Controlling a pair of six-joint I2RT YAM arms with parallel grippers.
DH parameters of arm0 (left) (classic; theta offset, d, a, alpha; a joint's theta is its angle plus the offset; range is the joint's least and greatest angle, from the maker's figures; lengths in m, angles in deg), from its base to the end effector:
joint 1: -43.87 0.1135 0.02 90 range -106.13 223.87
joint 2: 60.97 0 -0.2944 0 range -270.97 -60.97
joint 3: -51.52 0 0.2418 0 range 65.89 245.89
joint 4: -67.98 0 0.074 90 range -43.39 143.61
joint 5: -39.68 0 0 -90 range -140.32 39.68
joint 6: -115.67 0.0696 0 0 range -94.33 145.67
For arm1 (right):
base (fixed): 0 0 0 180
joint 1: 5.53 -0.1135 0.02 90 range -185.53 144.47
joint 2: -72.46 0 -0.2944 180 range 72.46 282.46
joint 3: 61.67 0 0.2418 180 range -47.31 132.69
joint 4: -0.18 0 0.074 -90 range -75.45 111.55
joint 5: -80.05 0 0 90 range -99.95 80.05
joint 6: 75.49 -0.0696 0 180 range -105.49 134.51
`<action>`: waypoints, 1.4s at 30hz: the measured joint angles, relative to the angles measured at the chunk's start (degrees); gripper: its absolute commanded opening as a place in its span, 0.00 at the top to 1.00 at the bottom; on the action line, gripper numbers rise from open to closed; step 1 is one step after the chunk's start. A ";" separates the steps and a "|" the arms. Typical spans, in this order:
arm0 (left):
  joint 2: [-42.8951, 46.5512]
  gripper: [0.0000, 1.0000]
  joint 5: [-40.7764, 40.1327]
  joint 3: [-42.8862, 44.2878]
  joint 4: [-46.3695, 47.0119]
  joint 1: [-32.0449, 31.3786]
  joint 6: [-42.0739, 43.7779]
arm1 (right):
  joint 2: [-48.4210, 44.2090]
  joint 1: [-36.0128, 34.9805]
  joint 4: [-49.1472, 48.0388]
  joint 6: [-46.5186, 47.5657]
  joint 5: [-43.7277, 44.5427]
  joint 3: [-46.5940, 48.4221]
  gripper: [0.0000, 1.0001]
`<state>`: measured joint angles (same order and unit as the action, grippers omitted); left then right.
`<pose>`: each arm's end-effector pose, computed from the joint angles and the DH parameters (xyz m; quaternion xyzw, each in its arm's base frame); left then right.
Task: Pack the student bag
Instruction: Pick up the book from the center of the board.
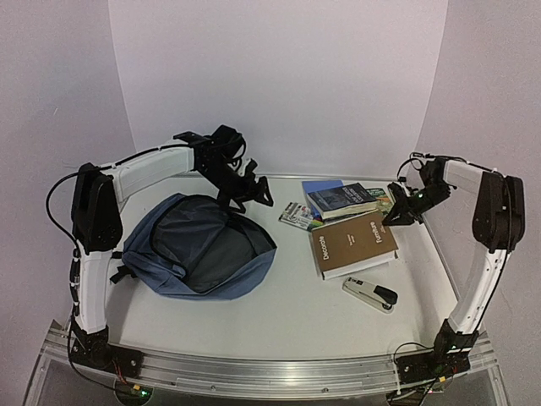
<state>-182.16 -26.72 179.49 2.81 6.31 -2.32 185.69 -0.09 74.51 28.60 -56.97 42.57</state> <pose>0.3673 -0.3176 0.2766 0.1341 0.9339 -0.3098 0.1176 0.3922 0.0138 0.2256 -0.0922 0.9111 0.3834 0.1202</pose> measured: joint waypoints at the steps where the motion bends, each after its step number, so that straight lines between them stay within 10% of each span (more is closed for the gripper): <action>1: 0.00 0.04 0.07 1.56 -0.51 0.00 0.66 | -0.74 -0.36 0.24 0.28 0.07 0.51 1.00; 13: -0.84 0.03 0.76 14.49 -3.31 0.20 2.71 | -14.05 -15.72 -0.75 4.50 11.44 9.05 1.00; 42: 8.39 0.00 13.31 -9.88 16.17 6.95 -18.67 | -27.74 -58.61 -50.01 28.69 64.69 -18.33 1.00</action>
<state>-173.77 -13.42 169.61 18.97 13.26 -20.99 157.95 -58.70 24.50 57.29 7.73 24.24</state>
